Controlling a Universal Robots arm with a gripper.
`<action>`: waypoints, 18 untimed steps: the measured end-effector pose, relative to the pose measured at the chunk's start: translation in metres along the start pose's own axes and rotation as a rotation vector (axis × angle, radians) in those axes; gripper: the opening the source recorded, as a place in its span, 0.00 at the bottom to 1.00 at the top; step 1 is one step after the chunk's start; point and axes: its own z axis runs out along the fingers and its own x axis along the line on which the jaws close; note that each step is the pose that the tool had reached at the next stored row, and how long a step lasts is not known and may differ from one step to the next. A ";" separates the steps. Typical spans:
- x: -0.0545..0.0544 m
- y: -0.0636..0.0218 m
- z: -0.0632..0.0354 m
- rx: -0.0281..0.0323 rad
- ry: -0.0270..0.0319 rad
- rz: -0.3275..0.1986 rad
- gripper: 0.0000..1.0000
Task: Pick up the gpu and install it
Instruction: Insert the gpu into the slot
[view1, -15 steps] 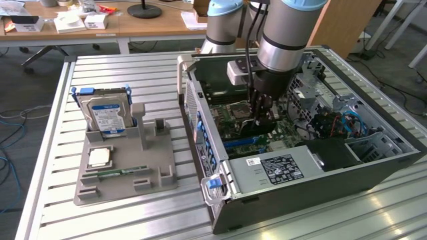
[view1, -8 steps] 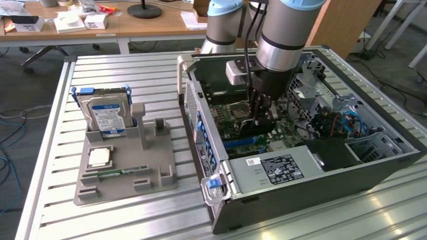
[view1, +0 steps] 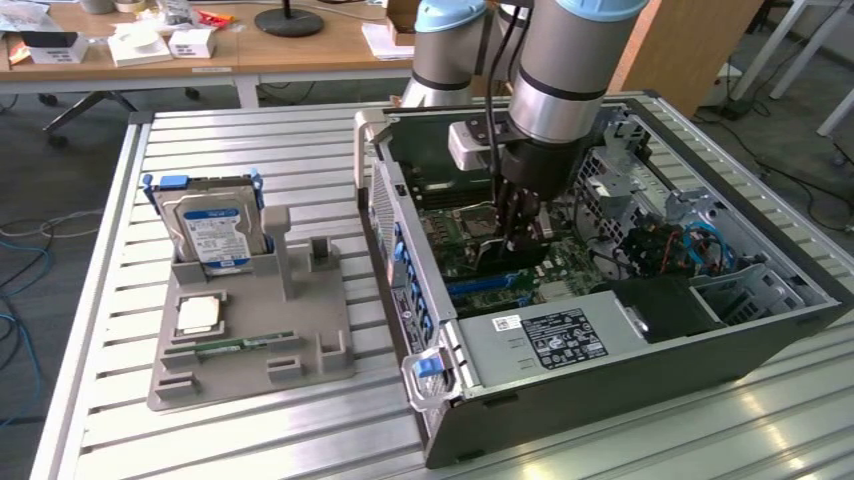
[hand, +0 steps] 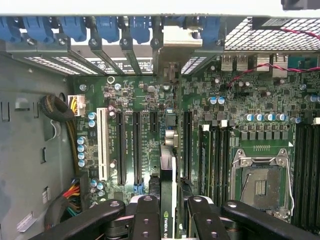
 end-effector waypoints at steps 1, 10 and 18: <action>0.000 0.0001 0.0000 0.0000 0.0000 0.000 0.26; 0.000 0.0003 0.0067 0.0000 -0.0001 0.000 0.26; 0.000 0.0003 0.0090 0.0002 -0.0006 0.000 0.26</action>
